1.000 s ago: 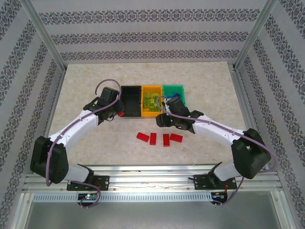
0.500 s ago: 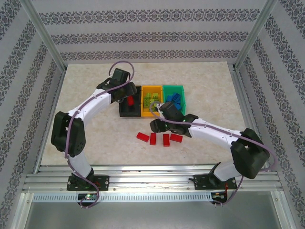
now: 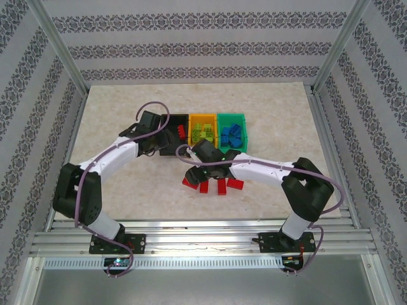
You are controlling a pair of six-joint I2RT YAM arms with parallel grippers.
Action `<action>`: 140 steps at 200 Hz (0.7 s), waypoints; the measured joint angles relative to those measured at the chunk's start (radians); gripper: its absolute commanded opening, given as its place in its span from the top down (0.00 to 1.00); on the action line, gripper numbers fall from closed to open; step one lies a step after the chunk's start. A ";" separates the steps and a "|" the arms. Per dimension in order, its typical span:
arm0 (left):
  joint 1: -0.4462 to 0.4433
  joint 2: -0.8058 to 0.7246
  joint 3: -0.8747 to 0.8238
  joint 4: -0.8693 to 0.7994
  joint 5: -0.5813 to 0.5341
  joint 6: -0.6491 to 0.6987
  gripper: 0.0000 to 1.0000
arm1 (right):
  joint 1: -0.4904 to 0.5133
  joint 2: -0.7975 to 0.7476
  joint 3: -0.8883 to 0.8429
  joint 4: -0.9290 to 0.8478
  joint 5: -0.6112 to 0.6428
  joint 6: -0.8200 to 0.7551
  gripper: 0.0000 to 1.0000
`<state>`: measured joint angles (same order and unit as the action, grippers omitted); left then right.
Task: Sort the legos into containers by color
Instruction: Place the lego in the container, then pick up the lego from the bottom-center of the table.
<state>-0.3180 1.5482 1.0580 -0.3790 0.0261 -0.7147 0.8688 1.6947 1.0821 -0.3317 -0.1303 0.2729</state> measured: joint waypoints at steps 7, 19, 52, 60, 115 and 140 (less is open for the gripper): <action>0.004 -0.022 -0.027 0.015 0.004 0.000 0.29 | 0.002 0.012 0.011 -0.012 -0.002 -0.013 0.44; 0.007 -0.054 -0.063 0.032 0.008 0.000 0.28 | 0.005 0.030 0.027 -0.034 -0.003 -0.034 0.44; 0.013 -0.144 -0.154 0.095 0.015 -0.002 0.25 | 0.005 0.080 0.071 -0.087 -0.003 -0.077 0.44; 0.013 -0.163 -0.174 0.109 0.016 -0.004 0.25 | 0.006 0.093 0.083 -0.096 -0.003 -0.088 0.44; 0.019 -0.201 -0.204 0.149 0.023 -0.015 0.24 | 0.026 0.180 0.187 -0.159 -0.021 -0.154 0.44; 0.019 -0.201 -0.209 0.149 0.026 -0.019 0.24 | 0.031 0.212 0.206 -0.182 -0.030 -0.182 0.44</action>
<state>-0.2985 1.3468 0.8494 -0.2302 0.0521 -0.7334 0.8993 1.9064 1.2884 -0.5133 -0.1600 0.0906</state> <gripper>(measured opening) 0.764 0.560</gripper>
